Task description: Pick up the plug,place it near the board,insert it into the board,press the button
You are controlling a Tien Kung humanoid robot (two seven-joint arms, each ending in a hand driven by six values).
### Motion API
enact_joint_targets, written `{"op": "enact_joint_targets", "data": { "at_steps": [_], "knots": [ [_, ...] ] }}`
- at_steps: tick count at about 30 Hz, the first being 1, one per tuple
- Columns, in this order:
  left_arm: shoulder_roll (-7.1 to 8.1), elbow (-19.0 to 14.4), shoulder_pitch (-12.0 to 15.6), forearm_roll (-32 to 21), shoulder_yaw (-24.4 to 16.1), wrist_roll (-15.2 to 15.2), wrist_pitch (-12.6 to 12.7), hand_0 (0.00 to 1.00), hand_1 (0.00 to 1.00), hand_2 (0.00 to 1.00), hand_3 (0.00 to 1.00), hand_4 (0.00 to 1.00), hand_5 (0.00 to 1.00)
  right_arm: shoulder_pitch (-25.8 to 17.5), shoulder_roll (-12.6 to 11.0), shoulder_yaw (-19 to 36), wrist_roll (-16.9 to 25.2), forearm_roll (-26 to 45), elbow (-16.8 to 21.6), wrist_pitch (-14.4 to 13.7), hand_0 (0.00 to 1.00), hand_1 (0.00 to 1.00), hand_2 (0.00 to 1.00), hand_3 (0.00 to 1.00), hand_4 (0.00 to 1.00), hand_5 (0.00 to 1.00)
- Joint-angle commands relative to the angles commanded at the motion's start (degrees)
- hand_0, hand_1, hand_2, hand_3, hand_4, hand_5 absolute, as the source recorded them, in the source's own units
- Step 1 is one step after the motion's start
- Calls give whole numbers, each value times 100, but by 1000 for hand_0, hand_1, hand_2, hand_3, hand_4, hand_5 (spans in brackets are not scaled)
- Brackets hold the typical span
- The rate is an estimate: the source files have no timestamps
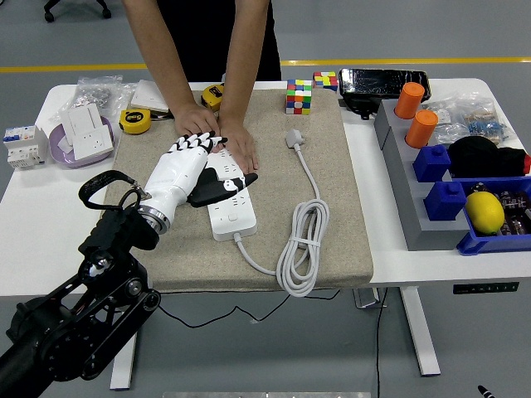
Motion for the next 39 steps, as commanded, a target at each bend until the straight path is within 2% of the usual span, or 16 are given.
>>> {"op": "enact_joint_targets", "data": {
  "at_steps": [1,4,5,10,11,13,16,17,20,22,23,28,29,39],
  "knots": [
    [6,-53,6,-34,0,6,-12,998,998,967,911,998,998,-1,0,0,-1,-2,0,0,828,761,752,783,998,966],
    [47,-528,97,-153,-52,234,-417,998,998,967,911,998,998,-13,1,13,-6,-16,0,1,828,761,752,783,998,966],
    [58,-686,128,-199,-75,356,-622,525,565,576,868,907,582,-18,0,20,-10,-24,0,1,828,761,751,783,998,966],
    [83,-1249,167,-260,-156,933,-1726,525,565,576,868,907,582,-24,-3,14,-10,-30,0,3,828,761,751,783,998,966],
    [88,-1320,168,-267,-159,1009,-1896,229,116,216,845,753,279,-21,-3,5,-7,-21,0,3,827,761,751,784,998,966],
    [98,-1413,164,-331,-149,1109,-2111,229,116,216,845,753,279,-15,-5,-3,-4,-18,0,3,827,761,751,784,998,966],
    [104,-1438,142,-481,-96,1225,-2269,229,116,216,845,753,279,-10,-5,-11,-7,-10,0,0,827,761,751,784,998,966],
    [103,-1421,136,-520,-72,1270,-2319,167,58,169,709,582,164,-11,-5,-12,-7,-8,0,0,827,761,752,783,998,966],
    [106,-1306,120,-652,6,1420,-2574,167,58,169,709,582,164,-16,-6,-15,-10,-7,0,-1,827,761,752,783,998,966],
    [120,-1148,82,-758,112,1444,-2643,167,58,169,709,582,164,-15,-9,-7,-15,-13,0,0,827,761,752,783,998,966],
    [124,-1078,64,-784,156,1448,-2644,156,52,170,723,487,132,-14,-9,-3,-17,-15,0,0,827,761,752,783,998,967],
    [104,-756,-8,-813,332,1454,-2686,156,52,170,723,487,132,-7,-4,-18,-12,6,0,0,827,761,752,783,998,967],
    [102,-693,-29,-832,368,1430,-2663,152,53,172,734,447,108,-8,-5,-15,-11,4,0,0,828,761,752,783,998,967],
    [1,-245,-117,-708,390,1254,-2424,150,53,172,745,440,109,0,-2,-6,-12,2,0,0,828,761,751,783,998,967]
  ]
}}
